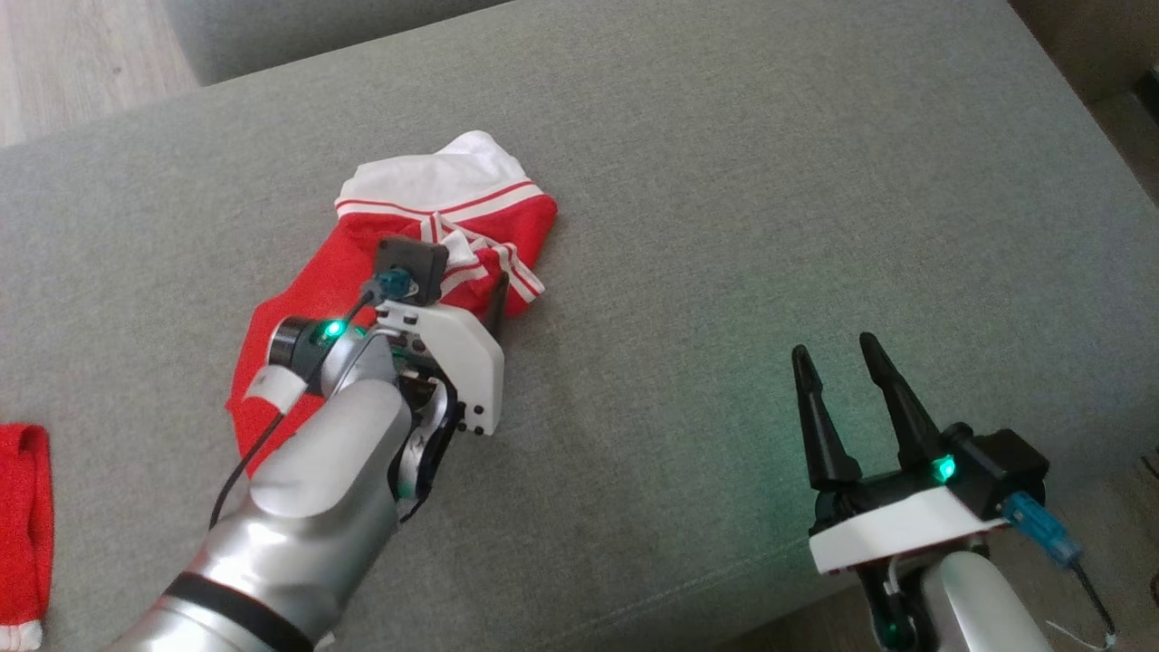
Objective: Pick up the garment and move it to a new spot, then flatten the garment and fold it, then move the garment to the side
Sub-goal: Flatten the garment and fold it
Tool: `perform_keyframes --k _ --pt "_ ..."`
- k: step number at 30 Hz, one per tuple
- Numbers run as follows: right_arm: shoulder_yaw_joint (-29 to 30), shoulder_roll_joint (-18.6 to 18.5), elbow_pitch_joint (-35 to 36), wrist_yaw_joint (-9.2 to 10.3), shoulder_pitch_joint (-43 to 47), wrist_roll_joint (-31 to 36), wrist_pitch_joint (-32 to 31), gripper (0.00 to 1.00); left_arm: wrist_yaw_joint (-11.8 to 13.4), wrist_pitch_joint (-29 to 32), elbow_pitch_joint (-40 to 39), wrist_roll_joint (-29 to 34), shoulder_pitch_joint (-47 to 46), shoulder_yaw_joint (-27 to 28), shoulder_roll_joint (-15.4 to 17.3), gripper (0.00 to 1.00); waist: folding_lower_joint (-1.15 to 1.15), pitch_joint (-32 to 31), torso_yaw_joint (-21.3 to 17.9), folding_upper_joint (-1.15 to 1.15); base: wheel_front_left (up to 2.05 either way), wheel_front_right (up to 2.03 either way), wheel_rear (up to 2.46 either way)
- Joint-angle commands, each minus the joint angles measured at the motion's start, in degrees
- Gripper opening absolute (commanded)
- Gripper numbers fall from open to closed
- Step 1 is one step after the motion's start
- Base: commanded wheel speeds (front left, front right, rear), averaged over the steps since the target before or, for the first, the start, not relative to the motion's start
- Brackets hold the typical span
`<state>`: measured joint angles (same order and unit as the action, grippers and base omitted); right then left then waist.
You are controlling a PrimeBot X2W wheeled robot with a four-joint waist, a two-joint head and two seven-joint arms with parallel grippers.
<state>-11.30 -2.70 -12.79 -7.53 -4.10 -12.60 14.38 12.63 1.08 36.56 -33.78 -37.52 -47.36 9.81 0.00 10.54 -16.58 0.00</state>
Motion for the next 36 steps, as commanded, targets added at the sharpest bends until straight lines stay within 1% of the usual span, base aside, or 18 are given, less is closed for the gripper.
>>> perform_keyframes --k 1,2,3,7,13,16,19,23,27,30,33,34,35,36 --pt "-1.2 -0.2 1.5 0.04 -2.0 -0.1 0.6 1.0 -0.5 0.5 -1.1 -0.6 -2.8 1.8 1.2 0.45 0.0 -0.1 0.1 0.0 0.0 0.0 0.0" --pt "-1.1 -0.2 1.6 0.04 -2.0 -0.1 0.6 1.0 -0.9 1.0 -1.0 -0.8 -2.8 1.7 1.2 0.17 0.0 0.0 0.2 0.0 0.0 0.0 0.0" --pt "-1.0 -0.2 1.6 0.04 -2.0 0.0 0.6 1.0 -1.3 1.5 -0.9 -1.0 -2.8 1.5 1.1 0.0 0.0 -0.1 0.3 0.0 0.0 0.0 0.0" --pt "-0.9 -0.2 1.5 0.04 -2.0 0.2 0.6 1.0 -2.0 1.9 -0.4 -1.3 -2.7 0.9 0.7 0.0 0.0 -0.1 0.6 0.0 0.0 0.0 0.0" --pt "-0.9 -0.2 1.1 0.04 -1.9 0.6 0.6 1.0 -2.3 -0.1 -0.6 -2.2 -2.1 1.4 -0.3 0.0 0.0 -1.4 0.8 0.0 0.0 0.0 0.0" --pt "-1.3 -0.2 0.8 0.04 -1.3 0.9 0.6 1.0 -3.1 -1.3 -2.5 -3.7 -1.2 2.0 -1.4 0.0 0.0 -2.5 0.7 0.0 0.0 0.0 0.0" --pt "-1.5 -0.2 0.6 0.04 -0.4 1.3 0.6 1.0 -4.0 -1.4 -6.2 -4.8 0.2 1.6 -2.5 0.0 0.0 -3.6 0.8 0.0 0.0 0.0 0.0" --pt "-1.5 -0.2 0.7 0.04 -0.2 1.7 0.6 1.0 -5.2 0.6 -12.3 -5.5 2.3 -0.9 -3.7 0.0 0.0 -3.7 0.9 0.0 0.0 0.0 0.0" --pt "-1.1 -0.2 0.9 0.04 -0.5 1.8 0.6 1.0 -6.9 3.3 -16.9 -6.6 5.2 -4.7 -4.9 0.0 0.0 -3.5 0.7 0.0 0.0 0.0 0.0" --pt "-1.1 -0.2 0.9 0.04 -0.6 1.8 0.6 1.0 -8.1 4.1 -18.0 -6.3 6.7 -8.0 -5.5 0.0 0.0 -3.1 0.4 0.0 0.0 0.0 0.0" --pt "-1.1 -0.2 1.0 0.04 -0.8 1.6 0.6 1.0 -9.2 1.9 -17.8 -6.0 7.5 -10.3 -6.3 0.0 0.0 -2.7 0.1 0.0 0.0 0.0 0.0" --pt "-1.2 -0.2 1.0 0.04 -0.8 1.6 0.6 1.0 -9.4 0.8 -17.3 -6.3 7.8 -10.7 -6.5 0.2 0.0 -2.6 0.0 0.0 0.0 0.0 0.0" --pt "-1.3 -0.2 1.0 0.04 -0.9 1.5 0.6 1.0 -9.7 -0.4 -17.0 -6.5 7.9 -11.1 -6.6 0.48 0.0 -2.4 -0.1 0.0 0.0 0.0 0.0" --pt "-1.3 -0.2 1.0 0.04 -1.1 1.4 0.6 1.0 -10.1 -1.5 -16.5 -6.5 7.8 -11.7 -6.7 1.0 0.0 -2.2 -0.3 0.0 0.0 0.0 0.0"
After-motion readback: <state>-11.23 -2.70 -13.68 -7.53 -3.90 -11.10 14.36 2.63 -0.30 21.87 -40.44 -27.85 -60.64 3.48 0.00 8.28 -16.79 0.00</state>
